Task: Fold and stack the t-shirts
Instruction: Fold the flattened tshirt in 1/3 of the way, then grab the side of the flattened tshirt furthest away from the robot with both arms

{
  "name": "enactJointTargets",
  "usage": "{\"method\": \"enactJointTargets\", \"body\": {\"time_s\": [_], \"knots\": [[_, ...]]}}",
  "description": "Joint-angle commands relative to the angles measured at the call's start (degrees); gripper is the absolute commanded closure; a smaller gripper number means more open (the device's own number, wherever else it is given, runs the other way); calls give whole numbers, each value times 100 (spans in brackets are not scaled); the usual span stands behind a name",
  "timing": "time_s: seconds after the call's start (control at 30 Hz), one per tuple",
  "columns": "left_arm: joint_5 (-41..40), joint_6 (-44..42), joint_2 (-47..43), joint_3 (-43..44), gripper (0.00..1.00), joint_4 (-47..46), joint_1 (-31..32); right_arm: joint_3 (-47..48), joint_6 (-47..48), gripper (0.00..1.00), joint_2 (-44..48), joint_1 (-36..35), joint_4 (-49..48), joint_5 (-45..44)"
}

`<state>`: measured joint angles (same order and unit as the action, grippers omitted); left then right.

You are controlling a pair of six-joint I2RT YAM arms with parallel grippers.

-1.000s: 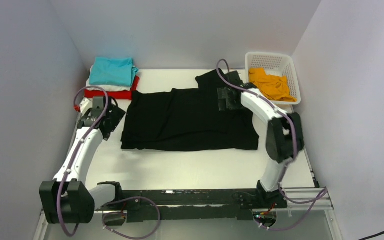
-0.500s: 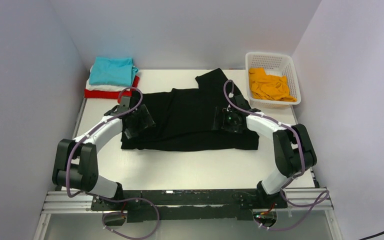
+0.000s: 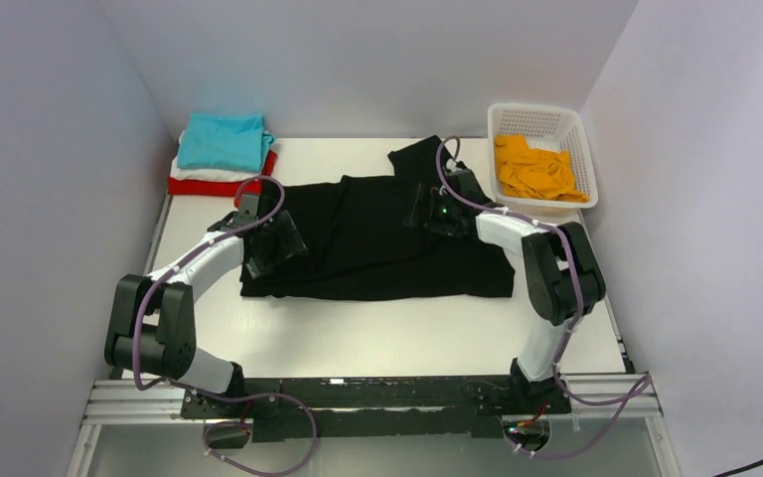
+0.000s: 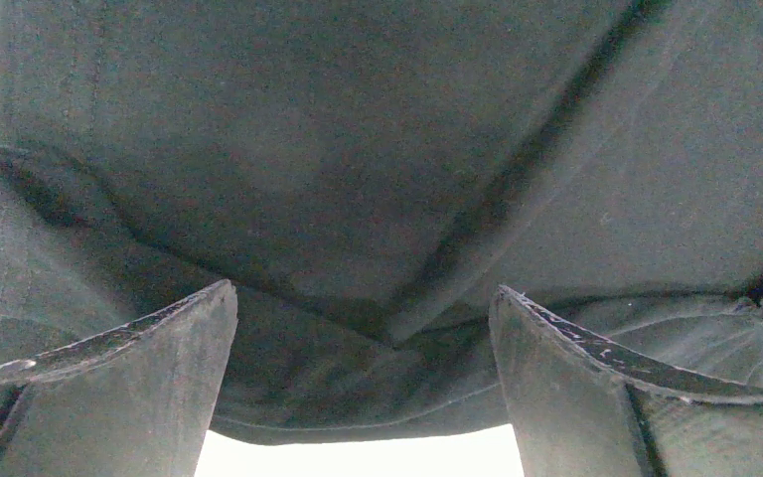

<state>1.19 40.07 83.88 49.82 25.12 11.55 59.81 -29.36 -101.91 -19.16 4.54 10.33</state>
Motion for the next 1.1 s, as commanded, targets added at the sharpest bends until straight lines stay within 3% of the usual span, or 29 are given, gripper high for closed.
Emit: {"method": "enactJointTargets", "body": {"time_s": [0.0, 0.17, 0.33, 0.5, 0.73, 1.07], "knots": [[-102, -61, -135, -13, 1, 7, -4, 912, -306, 0, -578, -27, -1321, 381], [-307, -96, -278, 90, 1, 164, -3, 1629, 126, 0, -655, -25, -759, -43], [-66, -120, -427, 39, 1, -63, -4, 715, 435, 0, 455, -26, 192, -1001], [402, -181, -215, 154, 1, -462, 112, -505, 25, 0, 1330, -10, 970, -2033], [633, -75, 664, 506, 0, -862, 563, -1086, -560, 0, 975, 198, 604, -1446], [776, 146, 1160, -36, 1, -899, 903, -2164, -769, 0, 1664, 513, 1815, -1209]]}}
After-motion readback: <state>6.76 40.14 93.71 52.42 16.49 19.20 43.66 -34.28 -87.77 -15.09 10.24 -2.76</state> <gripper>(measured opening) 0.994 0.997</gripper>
